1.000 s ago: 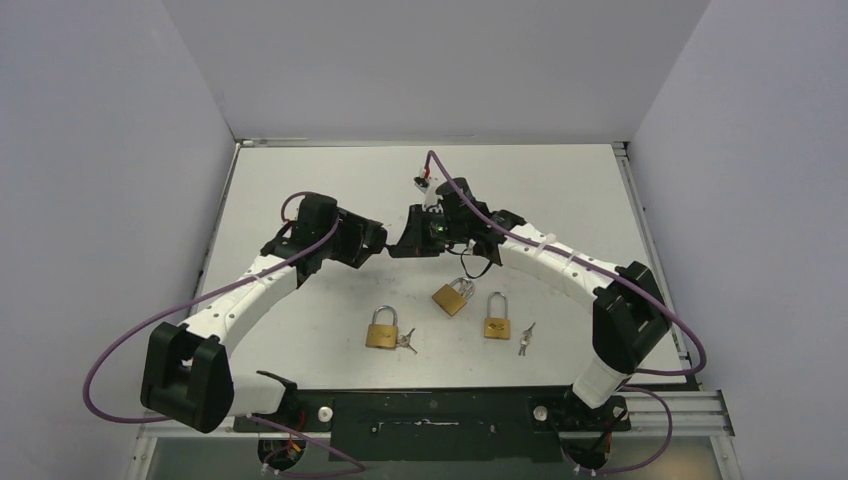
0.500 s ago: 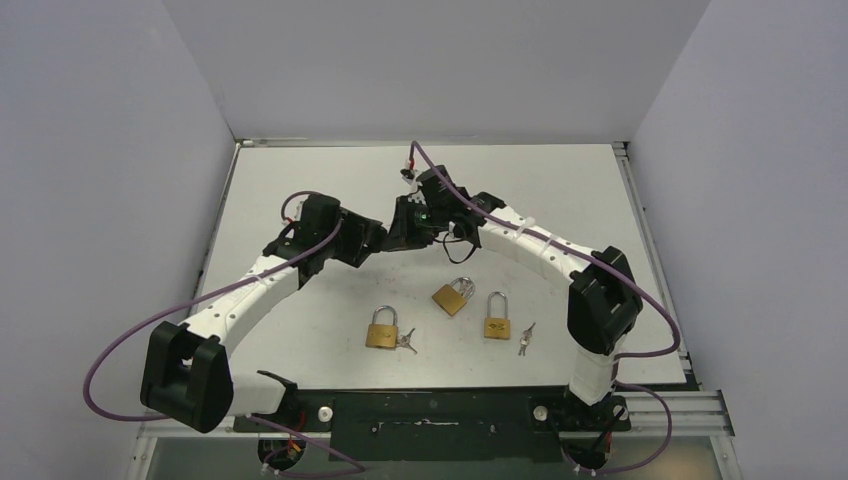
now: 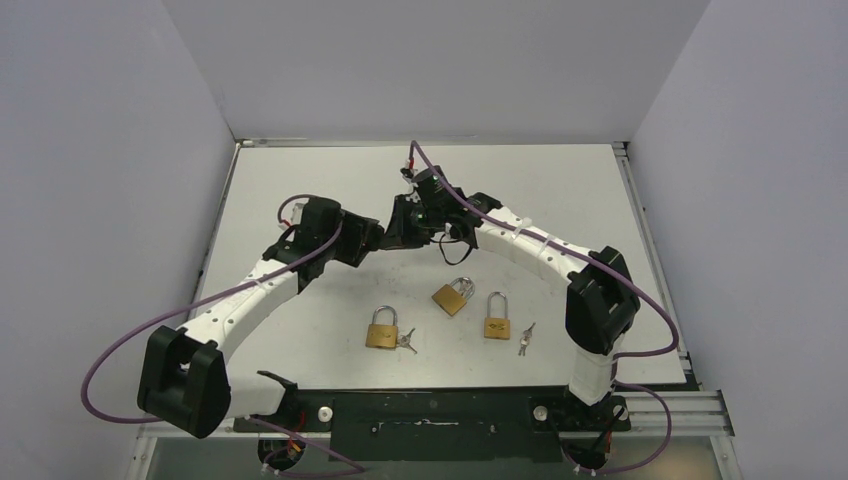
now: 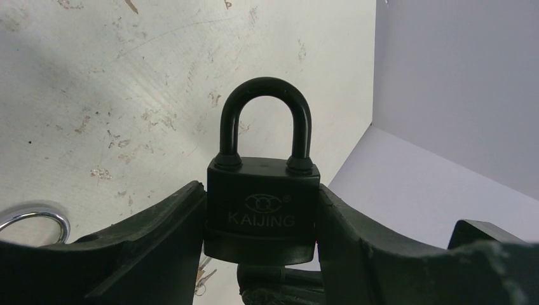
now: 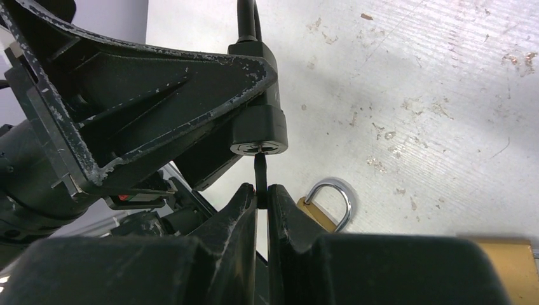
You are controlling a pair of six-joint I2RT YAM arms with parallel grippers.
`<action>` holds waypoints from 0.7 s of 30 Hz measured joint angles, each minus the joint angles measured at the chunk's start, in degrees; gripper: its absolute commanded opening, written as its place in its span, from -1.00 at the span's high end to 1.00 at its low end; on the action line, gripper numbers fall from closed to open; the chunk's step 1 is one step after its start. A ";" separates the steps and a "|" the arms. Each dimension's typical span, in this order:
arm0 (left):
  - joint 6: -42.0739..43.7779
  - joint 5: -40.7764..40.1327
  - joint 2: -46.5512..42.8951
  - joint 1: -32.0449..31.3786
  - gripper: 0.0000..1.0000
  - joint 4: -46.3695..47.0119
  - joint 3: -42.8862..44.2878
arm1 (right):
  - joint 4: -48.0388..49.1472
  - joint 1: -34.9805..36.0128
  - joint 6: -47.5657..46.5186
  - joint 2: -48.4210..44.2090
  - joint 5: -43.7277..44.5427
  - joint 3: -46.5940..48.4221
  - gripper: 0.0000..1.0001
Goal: Unlock with the key
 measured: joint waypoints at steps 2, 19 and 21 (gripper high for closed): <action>-0.70 -0.48 -0.63 -0.04 1.00 0.57 -0.70 | 0.39 0.04 0.61 0.02 -0.15 0.02 1.00; -0.15 -0.63 -8.83 -1.31 1.00 20.92 -11.10 | 43.78 -3.85 39.26 -10.71 -8.79 -29.42 1.00; 0.92 -0.57 -9.42 -1.38 1.00 22.93 -11.13 | 46.29 -3.93 41.44 -11.34 -8.63 -30.32 0.65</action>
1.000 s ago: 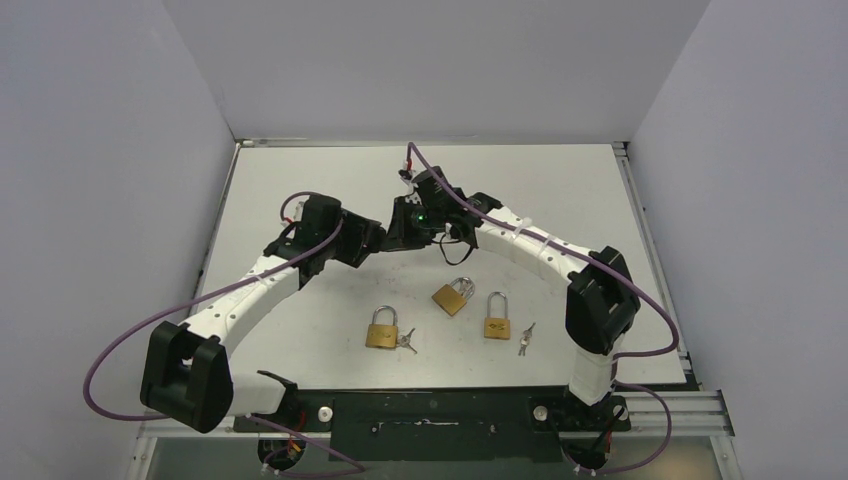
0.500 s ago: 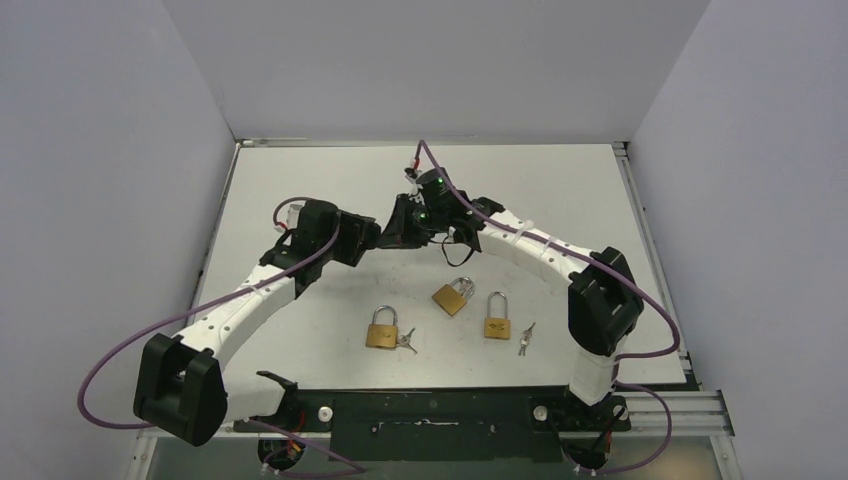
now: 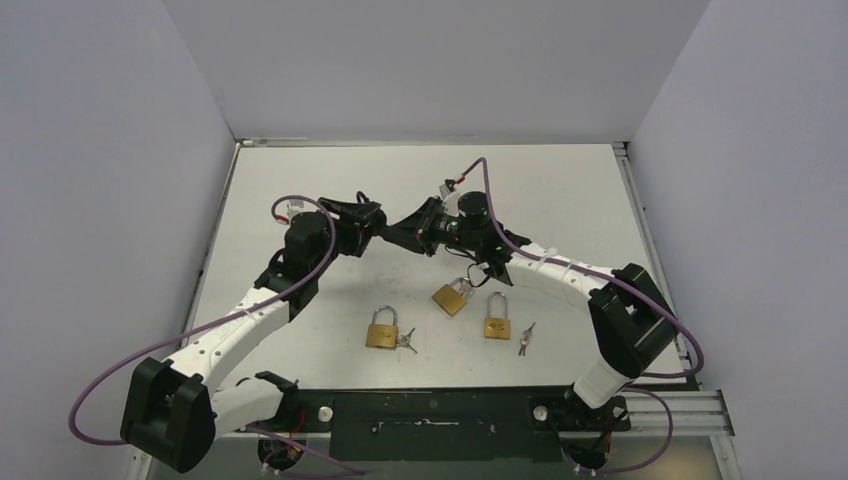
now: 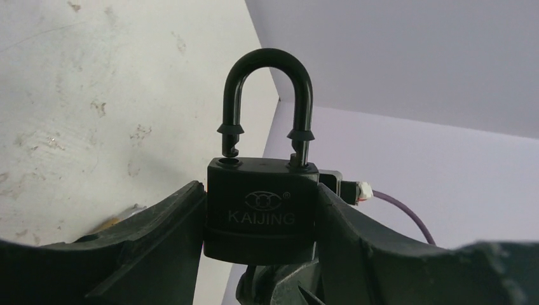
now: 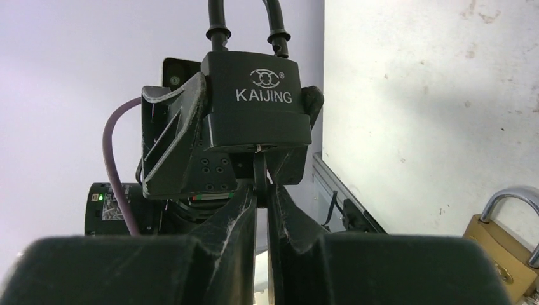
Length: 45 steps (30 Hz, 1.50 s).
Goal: Unlock with the key
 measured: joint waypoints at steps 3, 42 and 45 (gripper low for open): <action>3.54 0.20 -0.98 -0.22 1.00 2.23 0.02 | -1.57 -0.39 -2.93 -1.38 0.04 0.79 -0.20; 61.37 37.35 -3.98 1.25 0.65 12.68 1.33 | -34.07 -6.62 -44.70 -4.11 -13.62 25.99 1.00; 60.08 38.56 -2.86 1.42 -0.65 13.20 1.38 | -28.83 -7.39 -44.48 -4.20 -16.98 23.02 1.00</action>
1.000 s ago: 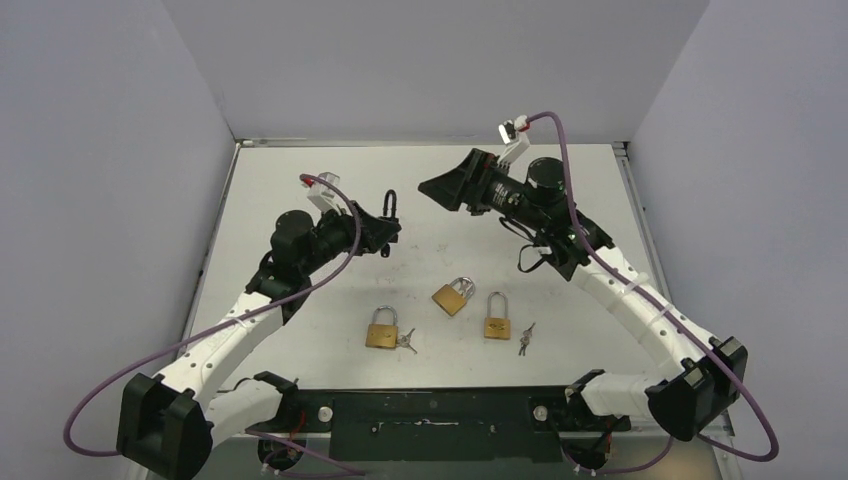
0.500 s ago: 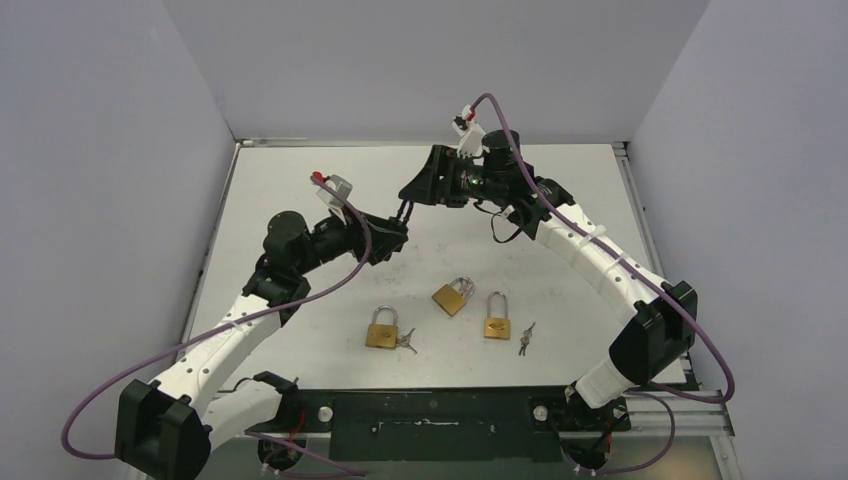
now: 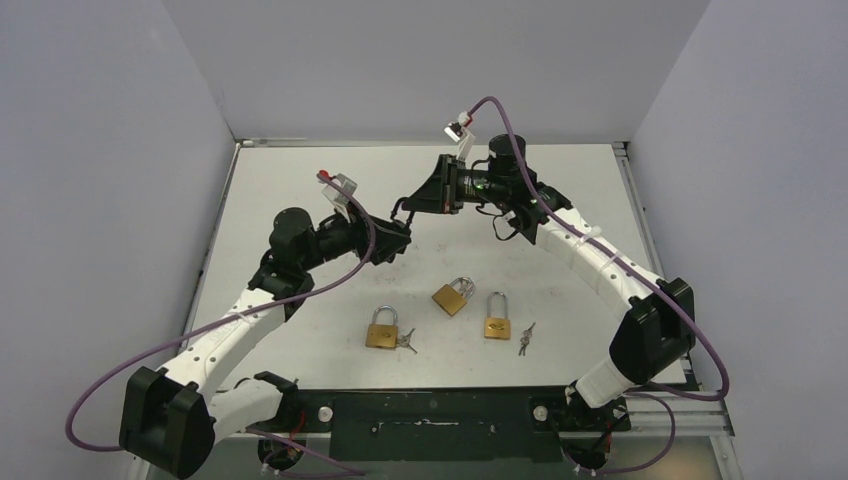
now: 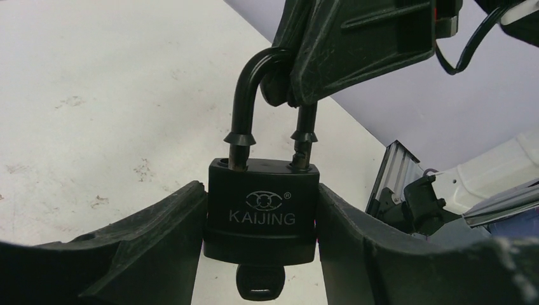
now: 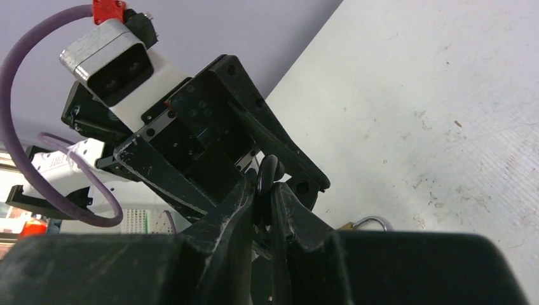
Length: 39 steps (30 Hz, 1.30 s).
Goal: Unlock with the key
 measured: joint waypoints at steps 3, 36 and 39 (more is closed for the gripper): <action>-1.29 0.04 1.18 0.00 -0.95 -0.02 0.20 | 6.58 -1.29 1.16 -0.02 -3.13 -3.96 1.00; -9.33 -2.86 16.74 -0.09 -0.95 9.60 -1.14 | 31.61 -5.29 14.34 7.45 -1.01 -15.19 1.00; -5.79 -8.70 16.72 0.20 -0.95 1.68 0.02 | 29.86 -5.20 12.33 10.32 0.13 -15.19 1.00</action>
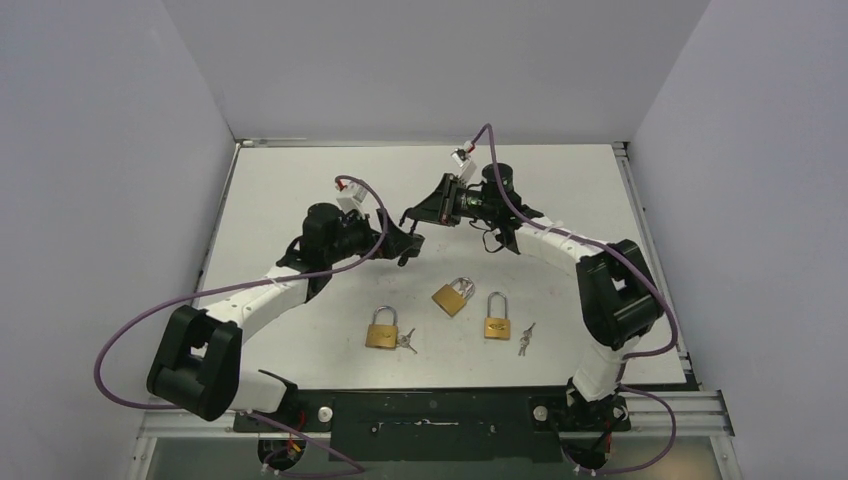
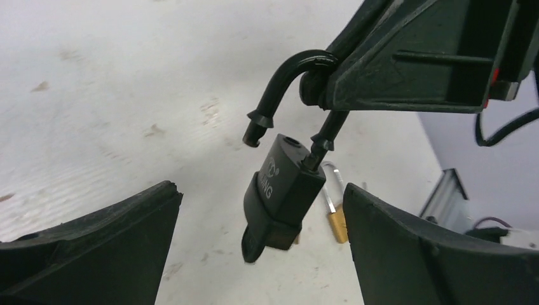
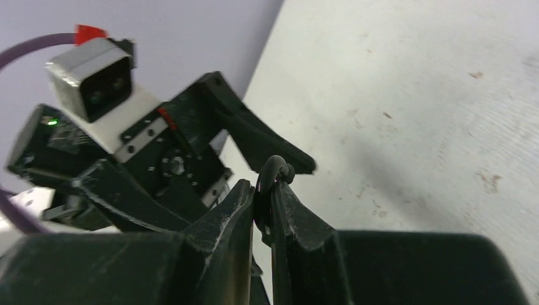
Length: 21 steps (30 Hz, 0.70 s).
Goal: Unlock with the key
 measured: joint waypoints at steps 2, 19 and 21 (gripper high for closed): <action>2.19 -3.98 -0.15 0.28 -0.95 -5.79 0.57 | -1.38 -0.02 -1.16 2.58 1.16 0.00 1.00; 6.43 -15.98 -8.57 2.84 -0.95 -26.23 0.50 | -4.02 -0.44 -1.88 25.07 4.22 10.60 0.87; 6.73 -16.50 -9.79 2.86 -0.95 -27.26 0.48 | -1.51 -0.61 -1.51 27.74 3.78 12.28 0.80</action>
